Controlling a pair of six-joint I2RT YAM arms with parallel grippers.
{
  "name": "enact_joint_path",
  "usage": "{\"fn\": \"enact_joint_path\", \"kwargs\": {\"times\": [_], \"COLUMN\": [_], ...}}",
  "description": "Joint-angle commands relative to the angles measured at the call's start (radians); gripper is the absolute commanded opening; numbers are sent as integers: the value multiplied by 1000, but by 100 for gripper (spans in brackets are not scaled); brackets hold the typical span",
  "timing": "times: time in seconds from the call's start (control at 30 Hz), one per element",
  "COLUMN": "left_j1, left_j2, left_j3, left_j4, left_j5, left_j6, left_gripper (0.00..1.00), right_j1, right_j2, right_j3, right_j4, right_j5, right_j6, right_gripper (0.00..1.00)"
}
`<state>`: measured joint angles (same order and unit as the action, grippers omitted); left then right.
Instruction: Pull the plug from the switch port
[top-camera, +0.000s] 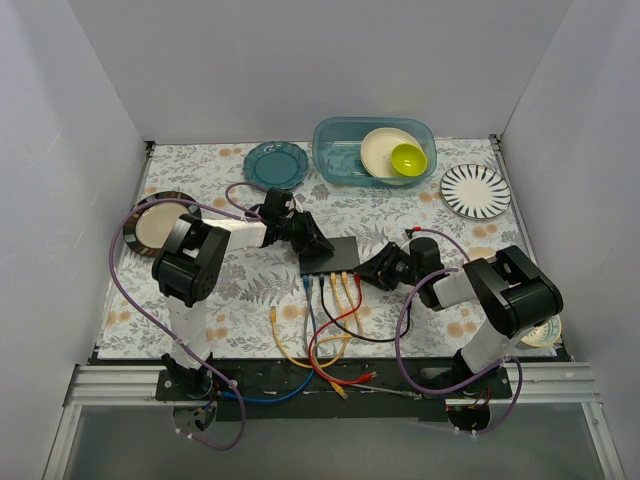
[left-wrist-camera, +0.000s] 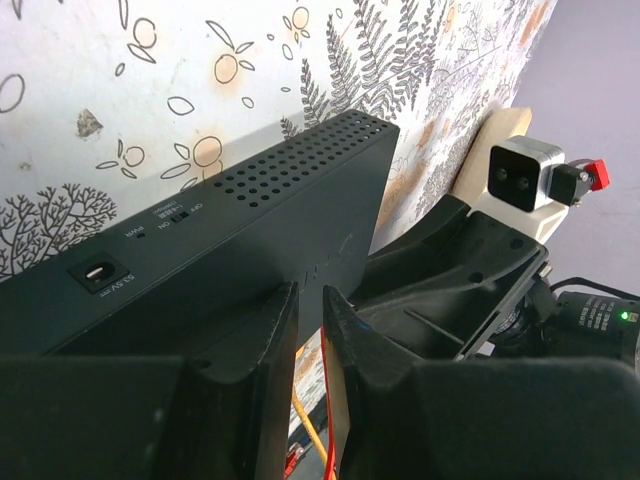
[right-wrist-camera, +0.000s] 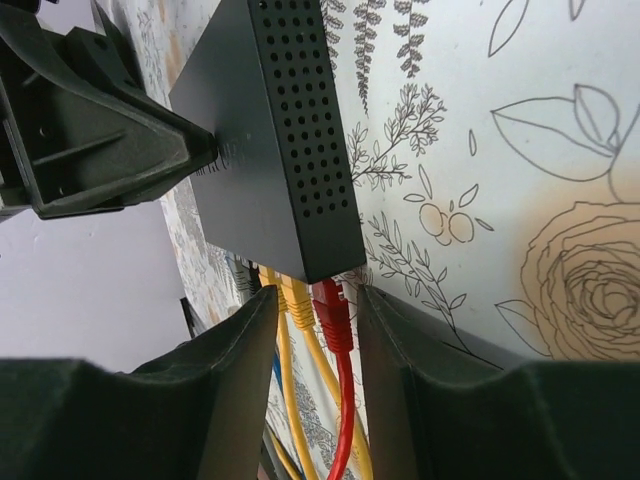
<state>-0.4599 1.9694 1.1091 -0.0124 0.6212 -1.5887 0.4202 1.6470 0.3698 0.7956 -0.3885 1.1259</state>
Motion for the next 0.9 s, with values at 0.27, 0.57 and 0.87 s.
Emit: {"fn": "enact_joint_path", "kwargs": {"times": [0.27, 0.57, 0.87], "left_j1": [-2, -2, -2], "left_j2": [-10, -10, -20], "left_j3": [-35, -41, -57], "left_j4": [-54, -54, -54], "left_j5": [-26, -23, -25], "left_j6": [39, 42, 45], "left_gripper": [17, 17, 17], "right_j1": [-9, -12, -18], "right_j2": [51, 85, 134], "right_j3": [9, -8, -18], "right_j4": [45, 120, 200], "right_j5": [-4, 0, -1], "right_j6": [6, 69, 144], "right_gripper": [35, 35, 27]}}
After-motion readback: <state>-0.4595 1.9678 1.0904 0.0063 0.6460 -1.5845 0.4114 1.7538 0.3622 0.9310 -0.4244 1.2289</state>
